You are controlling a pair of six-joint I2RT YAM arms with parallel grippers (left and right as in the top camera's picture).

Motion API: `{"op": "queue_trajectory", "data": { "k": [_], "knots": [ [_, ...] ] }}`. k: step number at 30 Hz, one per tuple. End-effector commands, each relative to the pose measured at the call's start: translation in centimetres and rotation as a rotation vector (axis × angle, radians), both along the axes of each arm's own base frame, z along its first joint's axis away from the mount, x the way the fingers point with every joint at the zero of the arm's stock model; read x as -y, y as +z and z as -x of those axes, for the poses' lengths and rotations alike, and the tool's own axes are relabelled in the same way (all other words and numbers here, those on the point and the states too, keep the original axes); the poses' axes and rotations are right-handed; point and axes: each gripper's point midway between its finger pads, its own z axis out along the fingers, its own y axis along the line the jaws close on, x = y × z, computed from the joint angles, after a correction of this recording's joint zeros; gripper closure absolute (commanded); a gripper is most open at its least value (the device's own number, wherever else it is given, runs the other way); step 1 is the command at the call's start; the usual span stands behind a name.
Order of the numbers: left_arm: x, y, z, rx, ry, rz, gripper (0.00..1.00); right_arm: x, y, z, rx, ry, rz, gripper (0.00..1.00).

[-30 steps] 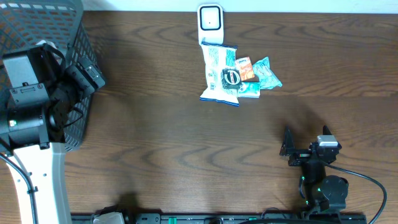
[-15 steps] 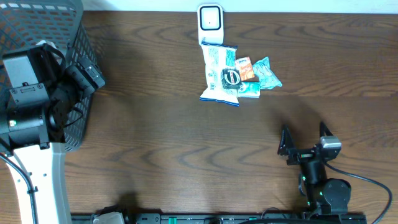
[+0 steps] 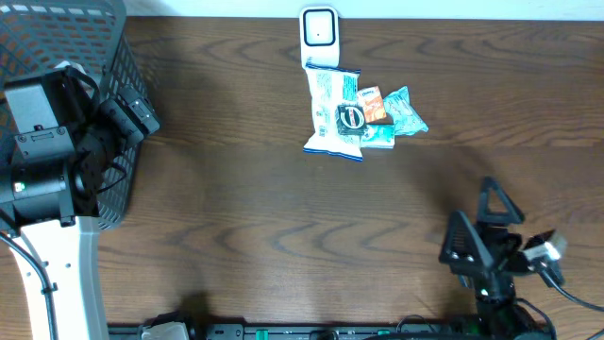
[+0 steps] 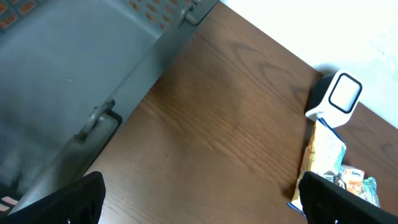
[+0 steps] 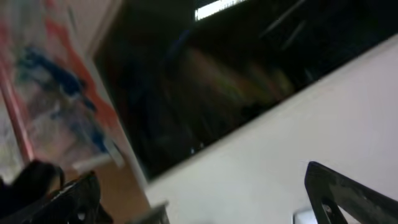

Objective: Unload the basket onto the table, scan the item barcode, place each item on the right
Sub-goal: 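Move the right gripper to the yellow snack bag and grasp it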

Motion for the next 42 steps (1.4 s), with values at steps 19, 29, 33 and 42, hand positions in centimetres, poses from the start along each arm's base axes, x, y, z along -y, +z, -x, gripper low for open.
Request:
{"op": "queue_trajectory", "data": {
  "k": [19,29,33,42],
  "knots": [
    [-0.3,0.0,0.1,-0.004,0.003,-0.016,0.02,-10.7,5.9,-12.9,-0.479,0.393,0.603,0.01],
    [-0.3,0.0,0.1,-0.004,0.003,-0.016,0.02,-22.4,-6.1,-13.4,-0.738,0.766,0.796,0.01],
    [-0.3,0.0,0.1,-0.004,0.003,-0.016,0.02,-22.6,-8.3,-13.1,-0.855,0.797,0.774,0.01],
    [-0.3,0.0,0.1,-0.004,0.003,-0.016,0.02,-22.0,-10.2,-13.5,-0.929,0.751,0.799,0.01]
  ]
}}
